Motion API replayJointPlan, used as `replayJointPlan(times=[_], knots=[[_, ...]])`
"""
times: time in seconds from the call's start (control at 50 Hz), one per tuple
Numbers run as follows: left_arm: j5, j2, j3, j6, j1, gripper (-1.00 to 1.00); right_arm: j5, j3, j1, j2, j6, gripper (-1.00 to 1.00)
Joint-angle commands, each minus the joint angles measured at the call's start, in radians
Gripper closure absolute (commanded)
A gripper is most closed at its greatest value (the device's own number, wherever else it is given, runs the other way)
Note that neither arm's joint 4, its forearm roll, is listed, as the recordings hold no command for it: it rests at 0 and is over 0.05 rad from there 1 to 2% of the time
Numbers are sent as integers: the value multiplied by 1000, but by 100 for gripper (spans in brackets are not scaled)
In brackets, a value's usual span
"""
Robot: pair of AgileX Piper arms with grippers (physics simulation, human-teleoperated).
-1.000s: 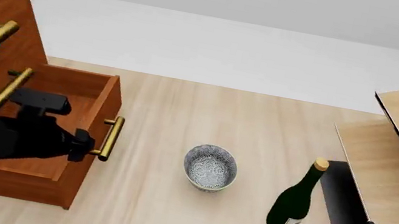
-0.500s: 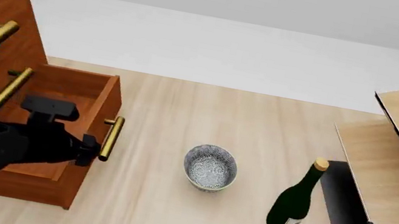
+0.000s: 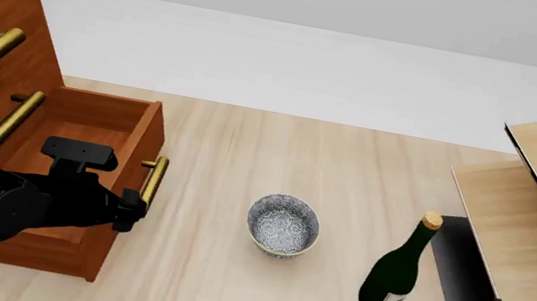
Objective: Put the wine bottle in the bottom drawer of the cabinet.
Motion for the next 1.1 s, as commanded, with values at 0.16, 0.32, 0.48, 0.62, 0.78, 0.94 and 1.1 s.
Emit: replayJointPlan(times=[0.16, 0.32, 0.48, 0.62, 0.78, 0.94, 1.1], knots=[[-12, -2, 10, -28, -79, -100, 3, 0, 3, -1, -4, -100], [-16, -9, 16, -40, -110, -100, 6, 0, 4, 0, -4, -100], [-22, -8, 14, -63, -141, -100, 12, 0, 6, 0, -5, -100], [-16, -19, 14, -65, -165, -100, 13, 0, 5, 0, -6, -100], [1, -50, 11, -70, -184, -100, 15, 0, 7, 1, -6, -100], [55, -121, -19, -6, -139, -100, 13, 0, 10, 4, -7, -100], [154, -220, -79, -2, -142, -100, 16, 0, 13, 3, -8, -100]])
